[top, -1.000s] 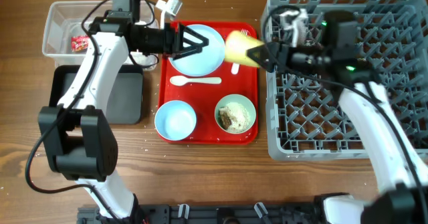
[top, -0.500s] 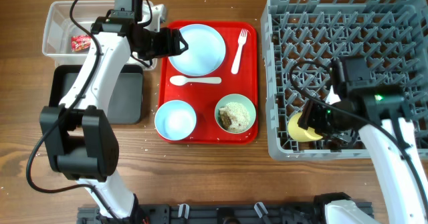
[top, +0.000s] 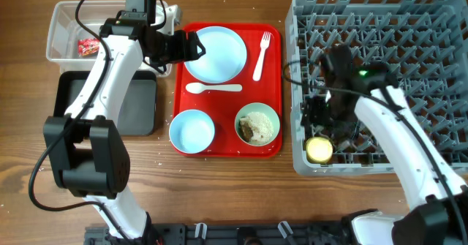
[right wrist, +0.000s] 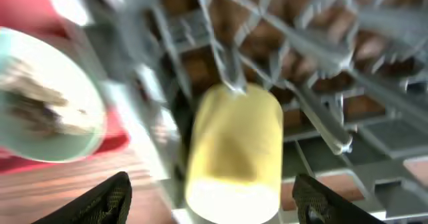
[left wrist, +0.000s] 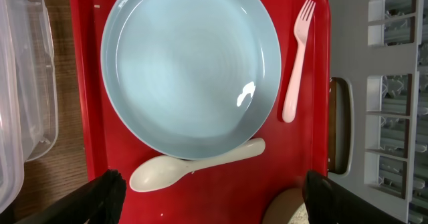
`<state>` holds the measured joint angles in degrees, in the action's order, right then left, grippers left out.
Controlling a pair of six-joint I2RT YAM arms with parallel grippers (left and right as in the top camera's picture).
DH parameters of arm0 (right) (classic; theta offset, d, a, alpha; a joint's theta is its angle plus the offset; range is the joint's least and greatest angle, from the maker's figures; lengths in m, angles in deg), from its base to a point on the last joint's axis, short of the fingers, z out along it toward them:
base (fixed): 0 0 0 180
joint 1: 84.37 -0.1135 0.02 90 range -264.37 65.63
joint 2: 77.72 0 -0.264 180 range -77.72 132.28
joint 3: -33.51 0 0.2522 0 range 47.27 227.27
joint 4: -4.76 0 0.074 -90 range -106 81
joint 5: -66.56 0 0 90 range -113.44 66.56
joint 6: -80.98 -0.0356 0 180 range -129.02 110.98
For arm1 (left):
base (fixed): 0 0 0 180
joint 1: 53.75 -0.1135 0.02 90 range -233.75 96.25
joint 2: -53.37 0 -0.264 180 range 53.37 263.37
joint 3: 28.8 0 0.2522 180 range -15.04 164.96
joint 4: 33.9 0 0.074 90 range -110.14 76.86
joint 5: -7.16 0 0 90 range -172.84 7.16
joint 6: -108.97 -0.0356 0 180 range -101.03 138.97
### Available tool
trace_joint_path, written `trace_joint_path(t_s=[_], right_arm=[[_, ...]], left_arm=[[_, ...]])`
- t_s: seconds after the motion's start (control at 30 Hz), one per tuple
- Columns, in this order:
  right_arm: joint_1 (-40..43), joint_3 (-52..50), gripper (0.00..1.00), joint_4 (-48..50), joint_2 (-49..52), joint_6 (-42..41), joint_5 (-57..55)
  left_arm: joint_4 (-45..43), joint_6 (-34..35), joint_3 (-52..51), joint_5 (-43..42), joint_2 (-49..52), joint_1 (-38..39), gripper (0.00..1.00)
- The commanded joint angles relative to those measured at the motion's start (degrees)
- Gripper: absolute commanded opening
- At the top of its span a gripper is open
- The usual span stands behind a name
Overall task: Sort waste into correct bins and load items into the dishwasher rack
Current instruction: 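Grasp the pale green bowl with food scraps using the left gripper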
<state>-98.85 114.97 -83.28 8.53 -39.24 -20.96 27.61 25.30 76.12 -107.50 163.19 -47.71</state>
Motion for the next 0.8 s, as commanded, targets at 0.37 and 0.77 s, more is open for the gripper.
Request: trace_joint_path(t_s=[0.37, 0.77], right_arm=[[4.61, 20.7, 0.91, 4.35, -0.74, 6.27, -1.64], [7.98, 20.7, 0.9, 5.22, -0.74, 7.74, -5.9]], left_arm=[[10.34, 12.98, 0.68, 7.37, -1.16, 19.93, 0.7], [5.07, 22.18, 0.68, 18.18, 7.58, 37.55, 0.71]])
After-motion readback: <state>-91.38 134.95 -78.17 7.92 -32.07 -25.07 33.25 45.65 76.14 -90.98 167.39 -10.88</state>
